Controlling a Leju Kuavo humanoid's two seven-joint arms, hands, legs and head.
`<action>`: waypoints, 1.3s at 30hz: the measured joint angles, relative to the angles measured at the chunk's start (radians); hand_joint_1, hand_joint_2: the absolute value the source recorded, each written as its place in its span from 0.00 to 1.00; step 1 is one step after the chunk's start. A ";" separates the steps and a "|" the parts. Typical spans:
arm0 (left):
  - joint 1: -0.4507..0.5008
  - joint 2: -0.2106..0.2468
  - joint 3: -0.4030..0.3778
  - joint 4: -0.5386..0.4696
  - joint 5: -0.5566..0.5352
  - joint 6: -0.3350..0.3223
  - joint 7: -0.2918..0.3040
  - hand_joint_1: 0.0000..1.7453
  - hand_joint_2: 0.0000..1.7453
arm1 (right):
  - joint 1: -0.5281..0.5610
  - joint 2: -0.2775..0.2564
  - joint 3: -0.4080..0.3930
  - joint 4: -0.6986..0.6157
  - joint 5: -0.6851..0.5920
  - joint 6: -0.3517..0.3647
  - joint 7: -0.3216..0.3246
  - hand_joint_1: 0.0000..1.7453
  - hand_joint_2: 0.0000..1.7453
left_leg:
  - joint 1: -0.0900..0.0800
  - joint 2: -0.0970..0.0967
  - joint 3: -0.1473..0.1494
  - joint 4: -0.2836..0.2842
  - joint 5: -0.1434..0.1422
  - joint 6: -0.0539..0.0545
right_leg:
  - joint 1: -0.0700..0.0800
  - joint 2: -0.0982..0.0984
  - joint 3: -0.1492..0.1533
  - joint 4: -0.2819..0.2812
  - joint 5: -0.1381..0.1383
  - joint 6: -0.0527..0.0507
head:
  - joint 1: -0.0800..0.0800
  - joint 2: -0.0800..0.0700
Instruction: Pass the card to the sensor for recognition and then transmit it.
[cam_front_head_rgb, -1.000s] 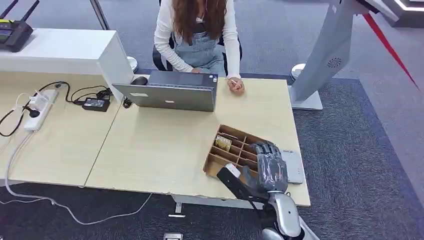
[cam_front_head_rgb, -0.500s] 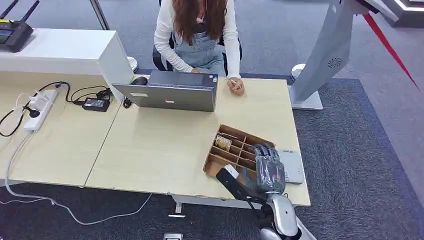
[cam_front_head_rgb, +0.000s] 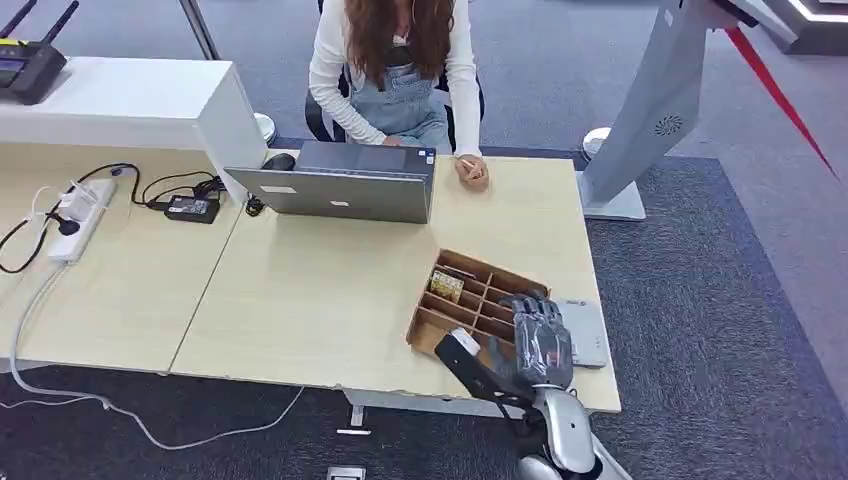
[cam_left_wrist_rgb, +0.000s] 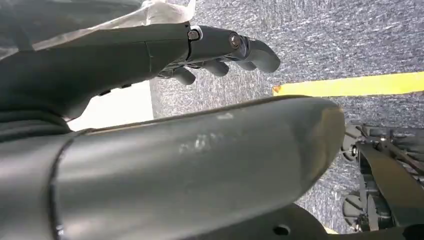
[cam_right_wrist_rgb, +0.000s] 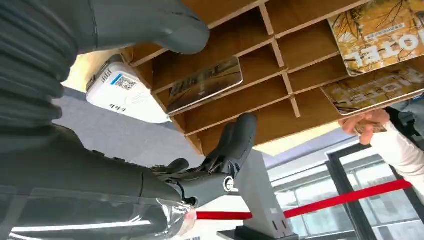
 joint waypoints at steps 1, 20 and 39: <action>0.000 0.000 0.000 0.000 0.000 0.000 0.000 0.00 0.00 | 0.000 0.000 0.000 0.001 0.001 0.000 0.001 0.37 1.00 | 0.000 0.000 0.000 0.000 0.000 0.000 | 0.000 0.000 0.000 0.000 0.000 0.000 | 0.000 0.000; 0.000 0.003 0.000 0.000 0.005 0.000 0.000 0.00 0.00 | -0.006 -0.007 -0.001 0.008 0.001 0.000 0.012 0.62 1.00 | 0.000 0.000 0.000 0.000 0.000 0.000 | 0.000 0.000 0.000 0.000 0.000 0.000 | 0.000 0.000; 0.000 0.003 0.000 0.000 0.005 0.003 -0.005 0.00 0.00 | -0.017 -0.008 -0.003 0.016 0.004 -0.007 0.031 0.78 1.00 | 0.000 0.000 0.000 0.000 0.000 0.000 | 0.000 0.000 0.000 0.000 0.000 0.000 | 0.000 0.000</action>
